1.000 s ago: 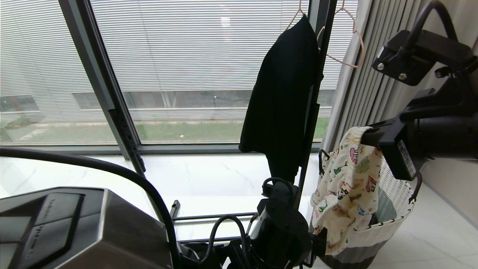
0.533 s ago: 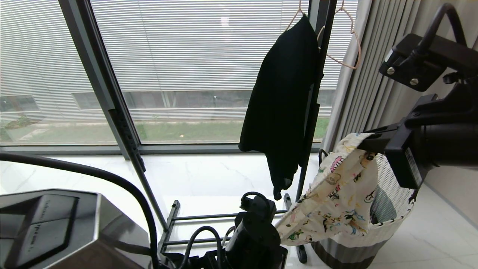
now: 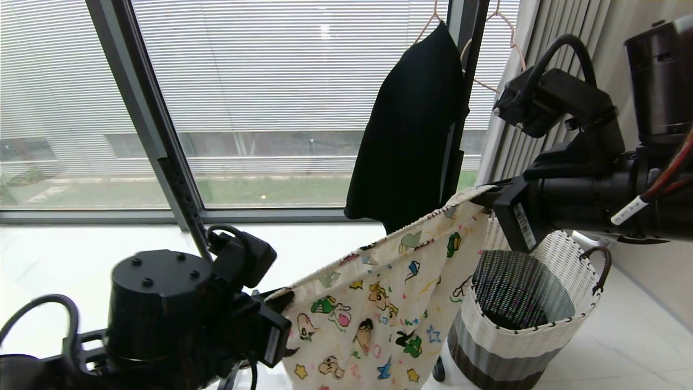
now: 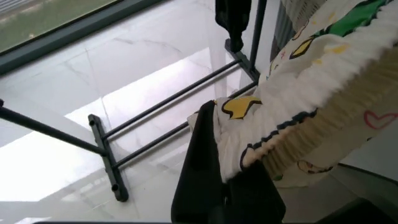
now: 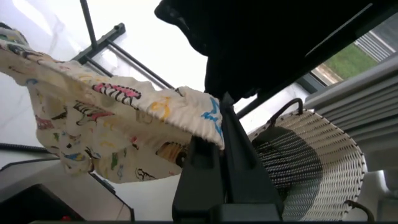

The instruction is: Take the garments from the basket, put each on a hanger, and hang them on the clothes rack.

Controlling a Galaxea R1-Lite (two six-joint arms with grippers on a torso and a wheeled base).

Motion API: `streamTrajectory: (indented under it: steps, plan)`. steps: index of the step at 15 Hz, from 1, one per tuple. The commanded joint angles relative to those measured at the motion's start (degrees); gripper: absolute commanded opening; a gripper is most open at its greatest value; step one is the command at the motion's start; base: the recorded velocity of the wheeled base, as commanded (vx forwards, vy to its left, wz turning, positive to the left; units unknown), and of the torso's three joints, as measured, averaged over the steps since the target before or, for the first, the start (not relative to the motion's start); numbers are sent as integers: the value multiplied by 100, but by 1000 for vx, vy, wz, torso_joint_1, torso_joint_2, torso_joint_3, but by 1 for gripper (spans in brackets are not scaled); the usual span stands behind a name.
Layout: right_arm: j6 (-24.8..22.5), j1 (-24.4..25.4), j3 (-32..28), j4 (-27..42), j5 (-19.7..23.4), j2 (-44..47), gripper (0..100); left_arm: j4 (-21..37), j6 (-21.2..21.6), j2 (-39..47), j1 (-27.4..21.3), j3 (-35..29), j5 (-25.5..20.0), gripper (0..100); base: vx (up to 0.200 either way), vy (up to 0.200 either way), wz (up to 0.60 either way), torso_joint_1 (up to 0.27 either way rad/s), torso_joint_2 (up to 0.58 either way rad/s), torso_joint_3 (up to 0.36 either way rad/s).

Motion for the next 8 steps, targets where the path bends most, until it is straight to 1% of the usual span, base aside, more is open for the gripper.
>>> streamTrajectory:
  steps: [1,2,4,5,6,8]
  plan:
    - [-24,-72,-3,21,-45,-50,0,1448,190,-1316,725,-1100,-515,0,0,0,0,0,0,0]
    - [-24,-81,-20,38,-89,-94,0,2125,190,-1439,743,-1671,-655,0,0,0,0,0,0,0]
    - [-121,-133,-47,74,-116,-217,0,3091,190,-1448,743,-2787,-928,0,0,0,0,0,0,0]
    - [-235,-230,-47,82,-124,-305,0,3311,190,-1413,743,-3174,-1051,0,0,0,0,0,0,0]
    - [-349,-344,-55,135,-116,-393,0,3425,190,-1369,716,-3429,-1156,0,0,0,0,0,0,0]
    - [-446,-502,-143,249,-116,-542,0,3680,208,-1386,558,-3666,-1271,0,0,0,0,0,0,0]
